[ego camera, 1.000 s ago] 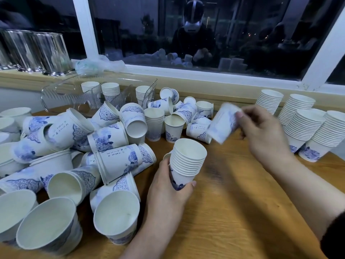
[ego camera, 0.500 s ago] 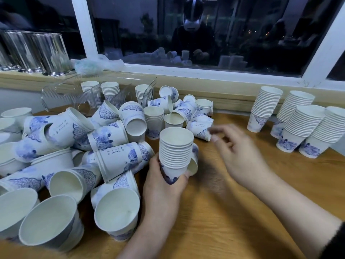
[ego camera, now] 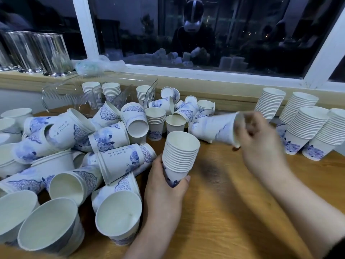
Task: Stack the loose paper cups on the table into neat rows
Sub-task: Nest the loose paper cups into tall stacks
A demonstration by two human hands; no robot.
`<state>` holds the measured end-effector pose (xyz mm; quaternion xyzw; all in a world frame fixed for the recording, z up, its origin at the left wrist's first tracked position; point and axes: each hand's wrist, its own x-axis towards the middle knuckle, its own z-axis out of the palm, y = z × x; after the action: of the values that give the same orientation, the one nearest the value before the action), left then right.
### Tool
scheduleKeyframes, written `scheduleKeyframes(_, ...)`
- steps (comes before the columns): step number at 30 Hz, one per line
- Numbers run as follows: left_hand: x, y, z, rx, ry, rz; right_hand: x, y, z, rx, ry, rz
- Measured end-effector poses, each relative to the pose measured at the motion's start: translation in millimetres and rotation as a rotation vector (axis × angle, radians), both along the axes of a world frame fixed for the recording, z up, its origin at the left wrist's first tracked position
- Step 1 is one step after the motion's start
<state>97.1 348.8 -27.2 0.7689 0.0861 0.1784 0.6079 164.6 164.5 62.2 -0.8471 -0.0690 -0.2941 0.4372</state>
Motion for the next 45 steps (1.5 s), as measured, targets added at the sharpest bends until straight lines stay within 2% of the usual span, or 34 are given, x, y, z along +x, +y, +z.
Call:
scheduleKeyframes(2,0.1,-1.1,-0.6,0.023,-0.006,-0.018,-11.6,1.6,34.4,0.072,0.034,0.154)
scheduleKeyframes(6,-1.1,-3.1,0.5,0.063,-0.015,-0.032,-19.1,12.3,62.8,-0.174,0.235,0.357)
scheduleKeyframes(9,-1.5,-1.8,0.6,0.053,-0.016,-0.023,-12.0,19.5,57.4,-0.416,0.321,0.371)
scheduleKeyframes(13,-1.1,-1.8,3.0,0.067,-0.015,-0.015,-6.6,16.0,57.8,-0.316,0.344,0.308)
scheduleKeyframes(16,-1.7,-4.9,4.6,0.092,-0.015,-0.019,-7.0,15.6,58.2,-0.463,0.369,0.352)
scheduleKeyframes(17,-1.8,-5.2,4.6,0.093,-0.015,-0.021,-4.3,16.1,55.1,-0.443,0.368,0.364)
scheduleKeyframes(20,0.1,-3.5,2.2,0.066,-0.007,-0.024,23.4,7.4,35.6,-0.033,0.311,0.210)
scheduleKeyframes(21,0.6,-2.7,1.5,0.061,0.000,-0.025,34.8,2.5,24.1,0.045,0.296,0.133)
scheduleKeyframes(23,1.4,-1.6,1.3,0.058,0.006,-0.026,52.3,-6.9,-5.5,0.072,0.383,0.081)
scheduleKeyframes(26,2.7,-1.1,0.9,0.050,0.012,-0.022,60.7,-7.8,-46.6,0.155,0.570,0.186)
scheduleKeyframes(31,3.4,-0.7,0.1,0.047,0.026,-0.026,74.7,9.3,-65.7,0.293,0.624,0.251)
scheduleKeyframes(36,4.1,-0.3,0.8,0.047,0.037,-0.027,75.5,14.7,-69.2,0.470,0.509,0.150)
scheduleKeyframes(40,3.8,-1.8,3.1,0.073,0.033,-0.037,49.1,0.5,-43.5,0.463,0.127,-0.006)
scheduleKeyframes(43,3.9,-4.1,4.9,0.107,0.026,-0.042,13.7,-5.0,-1.6,0.504,-0.068,0.097)
scheduleKeyframes(45,4.8,-5.5,6.2,0.127,0.023,-0.037,-10.1,-2.5,24.8,0.432,-0.150,0.174)
